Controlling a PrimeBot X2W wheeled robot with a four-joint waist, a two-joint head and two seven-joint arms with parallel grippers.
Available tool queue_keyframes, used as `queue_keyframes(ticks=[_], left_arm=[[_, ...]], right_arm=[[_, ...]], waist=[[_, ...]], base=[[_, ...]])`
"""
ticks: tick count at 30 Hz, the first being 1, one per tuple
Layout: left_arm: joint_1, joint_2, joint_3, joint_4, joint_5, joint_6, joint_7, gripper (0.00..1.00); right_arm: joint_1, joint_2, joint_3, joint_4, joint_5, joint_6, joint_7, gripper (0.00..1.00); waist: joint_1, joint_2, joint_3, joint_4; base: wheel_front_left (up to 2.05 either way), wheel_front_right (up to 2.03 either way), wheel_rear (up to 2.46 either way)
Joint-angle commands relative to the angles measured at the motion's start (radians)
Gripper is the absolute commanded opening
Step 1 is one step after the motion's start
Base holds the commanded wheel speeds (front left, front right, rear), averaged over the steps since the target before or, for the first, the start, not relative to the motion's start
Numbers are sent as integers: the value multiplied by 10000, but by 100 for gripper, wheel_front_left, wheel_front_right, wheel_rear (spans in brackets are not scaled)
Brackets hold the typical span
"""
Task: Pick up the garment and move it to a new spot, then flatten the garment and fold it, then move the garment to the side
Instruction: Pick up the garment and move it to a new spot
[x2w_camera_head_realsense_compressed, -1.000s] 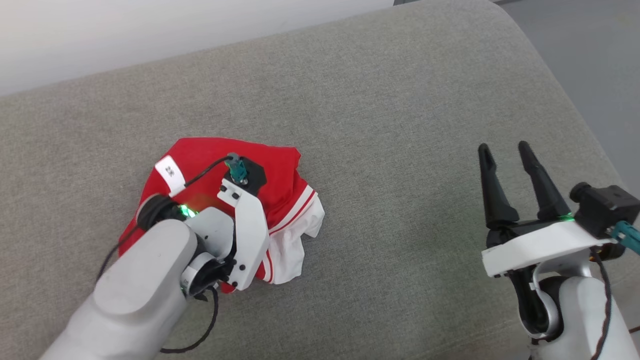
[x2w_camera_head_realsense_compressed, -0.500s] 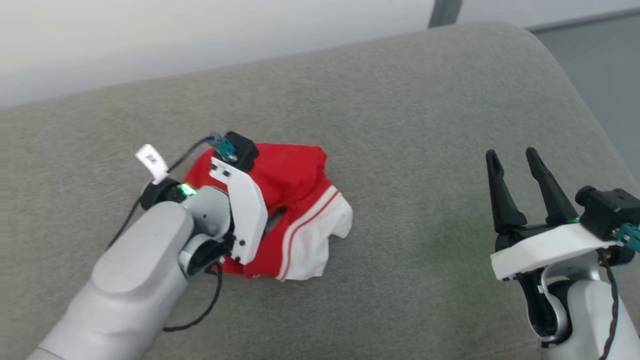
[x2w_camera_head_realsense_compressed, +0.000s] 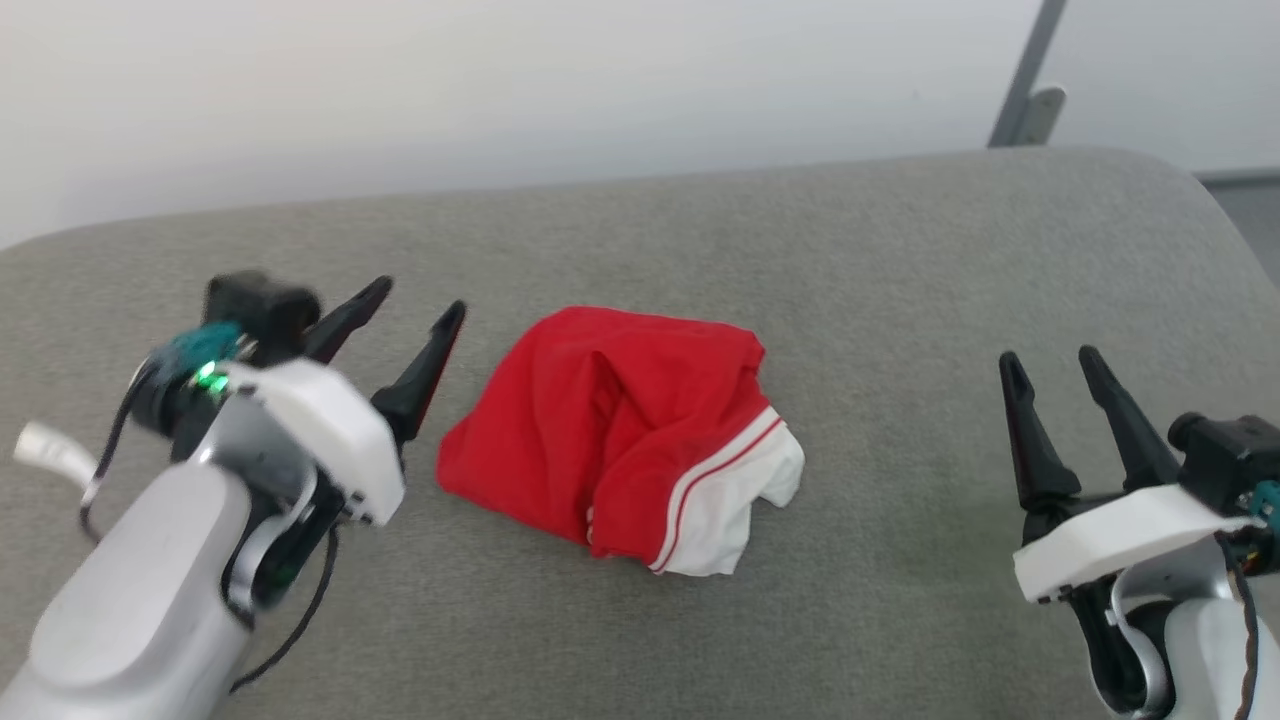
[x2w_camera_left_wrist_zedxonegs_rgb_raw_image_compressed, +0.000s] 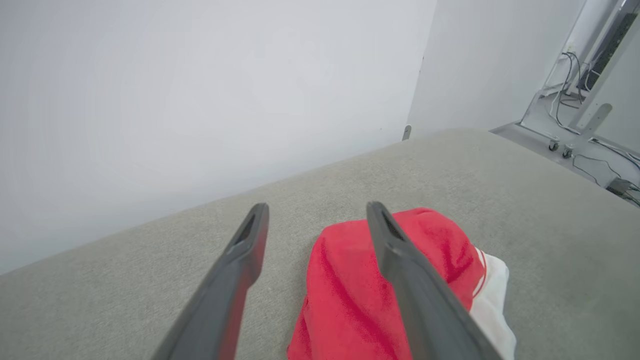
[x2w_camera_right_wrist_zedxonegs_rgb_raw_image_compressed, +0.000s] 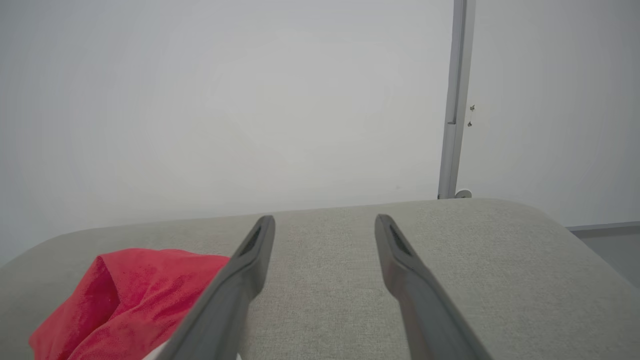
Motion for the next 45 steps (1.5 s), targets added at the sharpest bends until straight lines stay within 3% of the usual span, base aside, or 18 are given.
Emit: queue_keyframes(ticks=[1, 14, 23, 29, 38, 45], left_arm=[[470, 98, 169, -183, 36, 151, -375, 100], [3466, 1039, 1472, -1643, -237, 1390, -2696, 100], [5030, 1048, 2183, -1867, -227, 1718, -3500, 100], [5814, 825, 2717, -1788, 10, 1494, -3603, 100], [6521, -338, 4152, -1862, 903, 808, -3612, 100], [6677, -948, 4684, -1670, 1450, 279, -3612, 100]], right_arm=[[146, -3, -34, 37, -4, -3, 1, 100], [709, 12, -284, -46, -156, -3, 122, 100], [988, 61, -458, -123, -205, -3, 140, 100], [1125, 133, -565, -155, -241, -3, 193, 100], [1290, 214, -741, -212, -296, -3, 220, 100], [1334, 208, -798, -197, -330, -3, 191, 100]], waist=[[0, 0, -280, 304], [0, 0, -718, 995], [0, 0, -803, 1355], [0, 0, -804, 1504], [0, 0, -750, 1660], [0, 0, -702, 1730]], base=[[0, 0, 0], [0, 0, 0], [0, 0, 0], [0, 0, 0], [0, 0, 0], [0, 0, 0]])
